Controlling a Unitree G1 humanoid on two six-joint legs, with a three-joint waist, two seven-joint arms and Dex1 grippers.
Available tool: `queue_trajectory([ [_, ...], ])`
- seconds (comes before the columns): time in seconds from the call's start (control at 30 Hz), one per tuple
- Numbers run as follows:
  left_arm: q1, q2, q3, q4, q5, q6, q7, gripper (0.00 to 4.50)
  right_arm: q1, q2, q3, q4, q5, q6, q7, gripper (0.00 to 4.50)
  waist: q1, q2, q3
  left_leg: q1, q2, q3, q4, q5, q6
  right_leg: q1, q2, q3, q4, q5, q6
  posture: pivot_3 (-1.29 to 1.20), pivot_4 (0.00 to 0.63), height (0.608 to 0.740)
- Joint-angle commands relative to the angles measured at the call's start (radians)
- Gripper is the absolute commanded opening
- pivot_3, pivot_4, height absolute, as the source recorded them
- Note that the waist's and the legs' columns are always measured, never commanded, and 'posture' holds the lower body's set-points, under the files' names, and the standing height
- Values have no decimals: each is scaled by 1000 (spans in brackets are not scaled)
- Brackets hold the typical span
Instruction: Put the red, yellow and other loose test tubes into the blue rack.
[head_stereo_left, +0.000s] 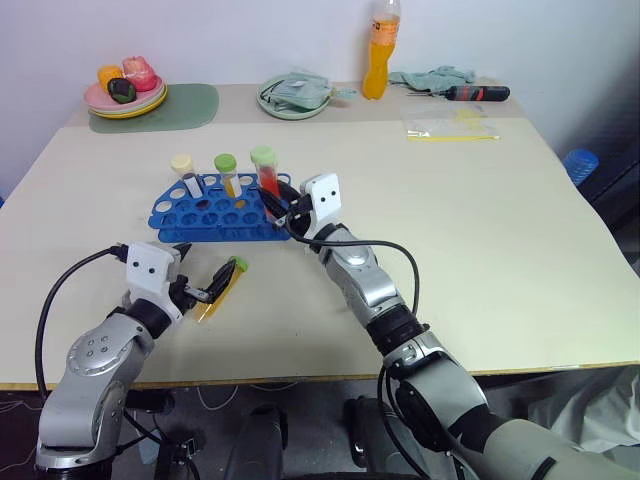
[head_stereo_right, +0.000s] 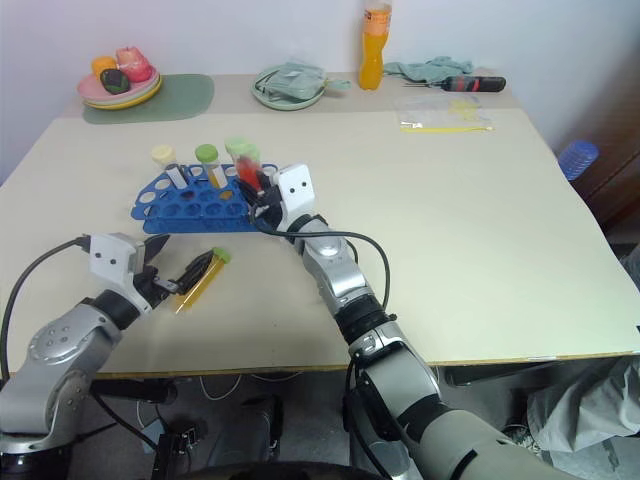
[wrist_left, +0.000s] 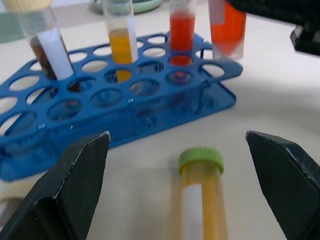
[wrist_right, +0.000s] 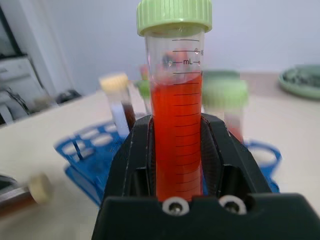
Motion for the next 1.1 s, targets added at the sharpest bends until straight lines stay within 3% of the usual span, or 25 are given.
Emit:
queue_trajectory([
  [0.03, -11, 11, 8, -33, 5, -18, -1, 4500, -79, 84, -19, 49, -20, -69, 0, 773, 0, 0, 0, 0, 0, 0, 0, 0, 0, 0, 0, 0, 0, 0, 0, 0, 150, 740],
  [0.53, -76, 17, 0, -110, -22, 98, 42, 4500, -163, 144, -34, 228, -27, -131, 48, 773, -3, 0, 0, 0, 0, 0, 0, 0, 0, 0, 0, 0, 2, 0, 0, 0, 150, 740],
  [1.1, -31, 15, 10, -96, -17, 70, 25, 4500, -142, 153, -60, 321, -39, -179, 60, 773, -2, 0, 0, 0, 0, 0, 0, 0, 0, -1, 0, 0, 2, 0, 0, 0, 150, 740],
])
